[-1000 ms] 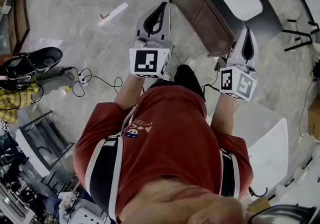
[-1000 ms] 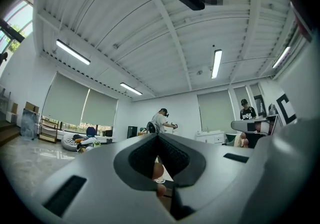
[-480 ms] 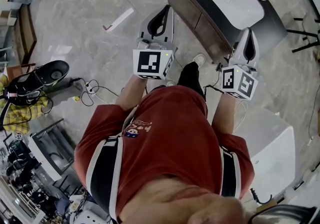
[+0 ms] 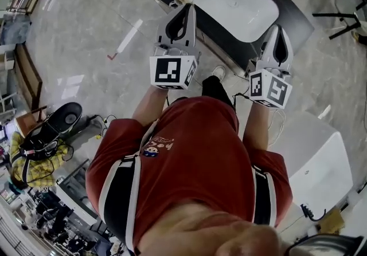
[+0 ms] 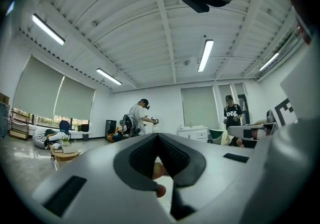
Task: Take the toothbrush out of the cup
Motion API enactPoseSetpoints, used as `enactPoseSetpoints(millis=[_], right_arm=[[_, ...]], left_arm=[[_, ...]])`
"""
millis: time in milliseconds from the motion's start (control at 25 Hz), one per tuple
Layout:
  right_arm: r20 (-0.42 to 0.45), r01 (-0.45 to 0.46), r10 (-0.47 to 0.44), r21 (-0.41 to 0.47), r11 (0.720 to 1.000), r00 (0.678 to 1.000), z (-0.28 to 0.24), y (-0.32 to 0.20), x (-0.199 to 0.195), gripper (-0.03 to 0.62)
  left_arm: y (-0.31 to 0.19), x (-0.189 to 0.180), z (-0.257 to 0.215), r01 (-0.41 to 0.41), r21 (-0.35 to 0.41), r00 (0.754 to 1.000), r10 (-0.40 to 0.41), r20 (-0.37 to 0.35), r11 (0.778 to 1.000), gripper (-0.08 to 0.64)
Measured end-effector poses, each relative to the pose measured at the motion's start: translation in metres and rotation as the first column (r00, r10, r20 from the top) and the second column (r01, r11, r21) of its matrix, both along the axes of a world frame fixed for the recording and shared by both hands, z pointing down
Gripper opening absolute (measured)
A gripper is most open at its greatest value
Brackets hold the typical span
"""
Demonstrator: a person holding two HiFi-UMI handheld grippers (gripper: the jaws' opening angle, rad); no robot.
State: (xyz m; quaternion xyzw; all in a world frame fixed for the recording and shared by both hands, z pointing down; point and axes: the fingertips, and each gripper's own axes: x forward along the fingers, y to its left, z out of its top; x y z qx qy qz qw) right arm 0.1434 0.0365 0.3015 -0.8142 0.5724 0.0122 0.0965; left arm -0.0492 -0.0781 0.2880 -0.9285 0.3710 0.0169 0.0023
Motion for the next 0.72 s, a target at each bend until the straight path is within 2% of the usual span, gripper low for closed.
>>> enactPoseSetpoints(millis=[160,360,720], right_arm=[[-0.005,-0.038,0.038,-0.007,0.999,0.999,-0.002,-0.006,0.038,0.009],[-0.015,-0.082,0.082,-0.019,0.996,0.997,0.0,-0.011,0.073,0.009],[-0.011,-0.161,0.161,-0.073,0.984,0.987,0.013,-0.045,0.104,0.009]], left_arm=[[-0.013,0.051,0.001,-0.056,0.004,0.998,0.056,-0.005,0.998,0.005],[-0.024,0.097,0.004,-0.116,0.004,0.993,0.116,0.008,0.993,0.005],[-0.066,0.148,0.014,-0.208,-0.005,0.978,0.208,0.012,0.978,0.005]])
